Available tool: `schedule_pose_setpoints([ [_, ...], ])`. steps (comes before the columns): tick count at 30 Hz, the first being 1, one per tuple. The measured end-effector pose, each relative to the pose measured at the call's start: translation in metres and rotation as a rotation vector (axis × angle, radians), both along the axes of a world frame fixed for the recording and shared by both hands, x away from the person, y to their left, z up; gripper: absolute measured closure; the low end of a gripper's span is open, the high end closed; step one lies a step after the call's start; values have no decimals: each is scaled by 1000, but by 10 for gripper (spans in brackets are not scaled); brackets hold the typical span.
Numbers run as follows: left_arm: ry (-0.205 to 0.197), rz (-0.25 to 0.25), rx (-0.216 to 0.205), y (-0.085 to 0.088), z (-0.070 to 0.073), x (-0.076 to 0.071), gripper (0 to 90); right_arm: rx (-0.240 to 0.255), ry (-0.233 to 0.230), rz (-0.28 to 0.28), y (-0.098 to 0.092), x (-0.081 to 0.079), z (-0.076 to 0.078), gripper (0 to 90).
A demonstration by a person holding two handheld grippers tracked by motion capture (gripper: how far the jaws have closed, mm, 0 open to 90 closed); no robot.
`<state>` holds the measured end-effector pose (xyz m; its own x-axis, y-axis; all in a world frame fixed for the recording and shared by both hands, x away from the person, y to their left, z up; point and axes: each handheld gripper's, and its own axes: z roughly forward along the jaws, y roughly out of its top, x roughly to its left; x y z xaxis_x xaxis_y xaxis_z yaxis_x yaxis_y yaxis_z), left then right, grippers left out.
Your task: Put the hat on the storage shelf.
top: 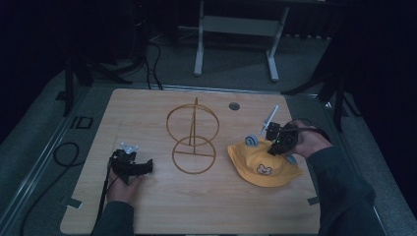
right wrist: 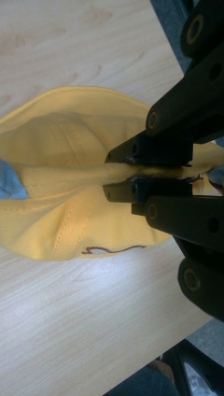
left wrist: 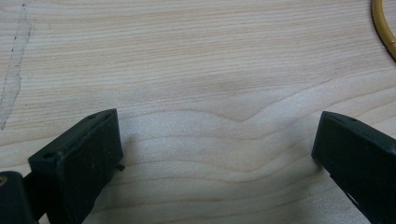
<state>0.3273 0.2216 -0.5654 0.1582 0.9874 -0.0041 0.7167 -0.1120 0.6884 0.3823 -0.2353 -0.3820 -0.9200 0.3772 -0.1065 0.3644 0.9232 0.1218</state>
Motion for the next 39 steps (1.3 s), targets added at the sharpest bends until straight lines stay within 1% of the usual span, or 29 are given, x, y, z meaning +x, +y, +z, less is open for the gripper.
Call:
schedule_pose_setpoints([
  [5,0,0,-1,0,0,0,15,24,-31,-3,-2,0,13,840],
  [9,1,-2,0,0,0,0,15,32,-54,-3,-4,1,23,844],
  [13,1,-2,-1,0,0,0,15,57,-97,-7,-5,4,34,846],
  [18,2,-2,0,0,0,0,15,86,-136,-8,-6,6,46,847],
  [19,2,-2,0,0,0,0,16,93,-131,-8,-6,7,49,846],
  [21,2,-2,0,0,0,0,15,95,-145,-4,-6,7,53,846],
  [22,2,-2,0,0,0,0,16,101,-143,-1,-7,7,55,846],
  [24,2,-2,0,0,0,0,16,107,-160,5,-7,7,59,846],
  [25,2,-2,0,0,0,0,15,110,-161,5,-7,7,61,846],
  [26,2,-2,0,0,0,0,16,110,-173,8,-6,7,63,846],
  [30,2,-2,0,0,0,0,16,118,-185,8,-7,7,69,846],
  [35,2,-2,0,0,0,0,15,146,-203,15,-9,7,80,846],
  [39,2,-1,0,0,0,0,15,192,-203,14,-12,7,88,846],
])
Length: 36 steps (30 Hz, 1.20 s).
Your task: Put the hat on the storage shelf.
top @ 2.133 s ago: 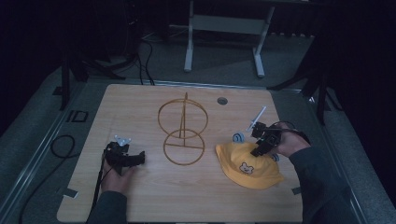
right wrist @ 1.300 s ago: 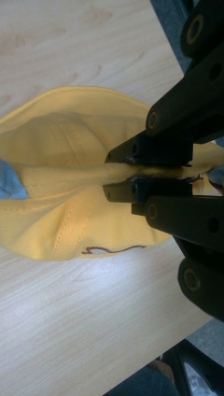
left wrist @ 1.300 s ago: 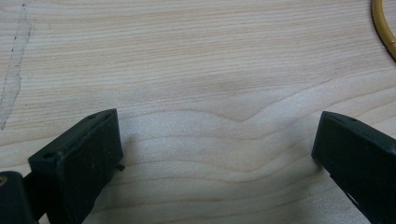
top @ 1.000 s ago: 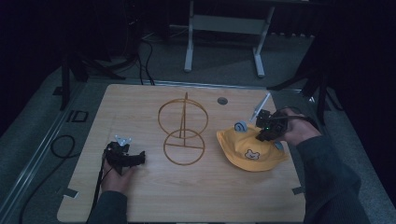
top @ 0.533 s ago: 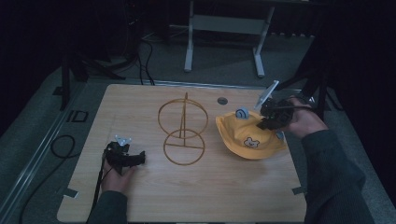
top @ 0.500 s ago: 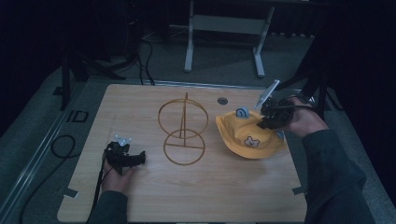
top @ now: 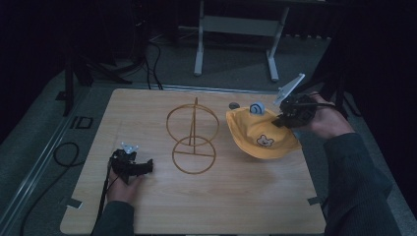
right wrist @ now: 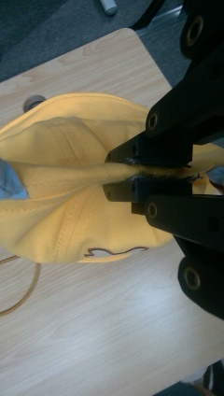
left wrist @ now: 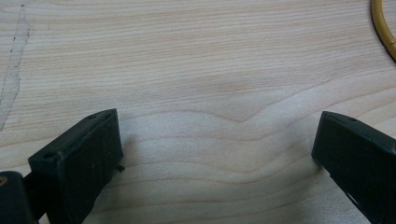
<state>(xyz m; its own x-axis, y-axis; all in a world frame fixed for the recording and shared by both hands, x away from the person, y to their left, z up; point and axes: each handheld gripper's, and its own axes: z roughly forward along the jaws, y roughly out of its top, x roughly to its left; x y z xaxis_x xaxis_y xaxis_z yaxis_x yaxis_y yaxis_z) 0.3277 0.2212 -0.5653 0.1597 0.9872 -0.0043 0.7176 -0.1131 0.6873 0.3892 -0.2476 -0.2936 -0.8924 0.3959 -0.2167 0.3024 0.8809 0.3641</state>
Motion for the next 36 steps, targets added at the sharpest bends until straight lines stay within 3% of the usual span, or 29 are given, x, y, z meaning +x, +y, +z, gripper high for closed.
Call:
schedule_pose_setpoints([
  [36,-2,1,0,0,0,0,15,90,-86,68,21,-7,50,844],
])
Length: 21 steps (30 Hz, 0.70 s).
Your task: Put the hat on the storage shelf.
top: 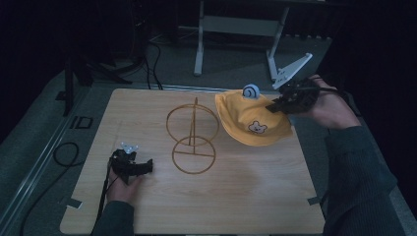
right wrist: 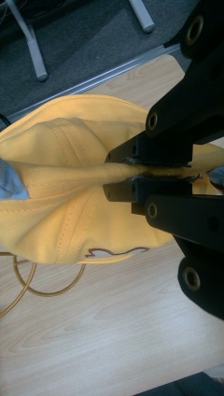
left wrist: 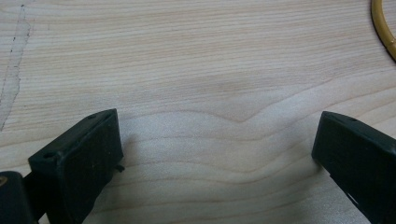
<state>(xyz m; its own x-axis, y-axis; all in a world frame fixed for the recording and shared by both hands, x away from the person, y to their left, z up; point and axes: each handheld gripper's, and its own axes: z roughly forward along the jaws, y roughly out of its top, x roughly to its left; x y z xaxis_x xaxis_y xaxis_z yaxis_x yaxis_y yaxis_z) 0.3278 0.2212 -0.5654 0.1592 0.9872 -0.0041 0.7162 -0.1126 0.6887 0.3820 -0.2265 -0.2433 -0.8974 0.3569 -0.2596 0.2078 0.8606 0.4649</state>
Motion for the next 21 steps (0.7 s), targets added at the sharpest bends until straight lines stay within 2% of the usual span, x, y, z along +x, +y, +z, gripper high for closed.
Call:
schedule_pose_setpoints([
  [21,0,0,0,0,0,0,15,18,-28,37,20,-1,15,844],
])
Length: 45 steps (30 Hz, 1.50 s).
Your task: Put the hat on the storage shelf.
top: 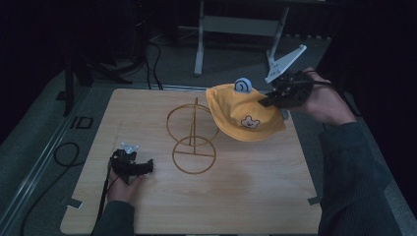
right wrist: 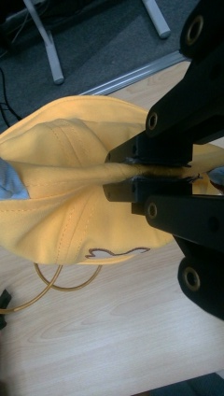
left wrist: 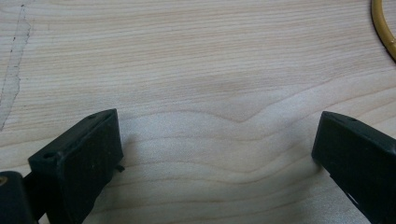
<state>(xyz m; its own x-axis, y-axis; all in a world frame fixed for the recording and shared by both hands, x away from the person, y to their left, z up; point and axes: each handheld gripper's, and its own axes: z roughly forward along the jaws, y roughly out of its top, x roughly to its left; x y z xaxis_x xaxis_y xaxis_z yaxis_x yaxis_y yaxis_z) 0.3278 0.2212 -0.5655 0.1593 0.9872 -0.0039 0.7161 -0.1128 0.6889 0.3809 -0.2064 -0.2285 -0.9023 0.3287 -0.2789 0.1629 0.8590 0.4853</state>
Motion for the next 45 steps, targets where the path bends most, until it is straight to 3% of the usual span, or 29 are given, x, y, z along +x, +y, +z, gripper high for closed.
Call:
schedule_pose_setpoints([
  [33,-1,1,0,0,0,0,15,32,-41,87,43,-7,22,842],
  [45,-1,3,-4,0,0,0,15,21,-30,123,68,-5,17,839],
])
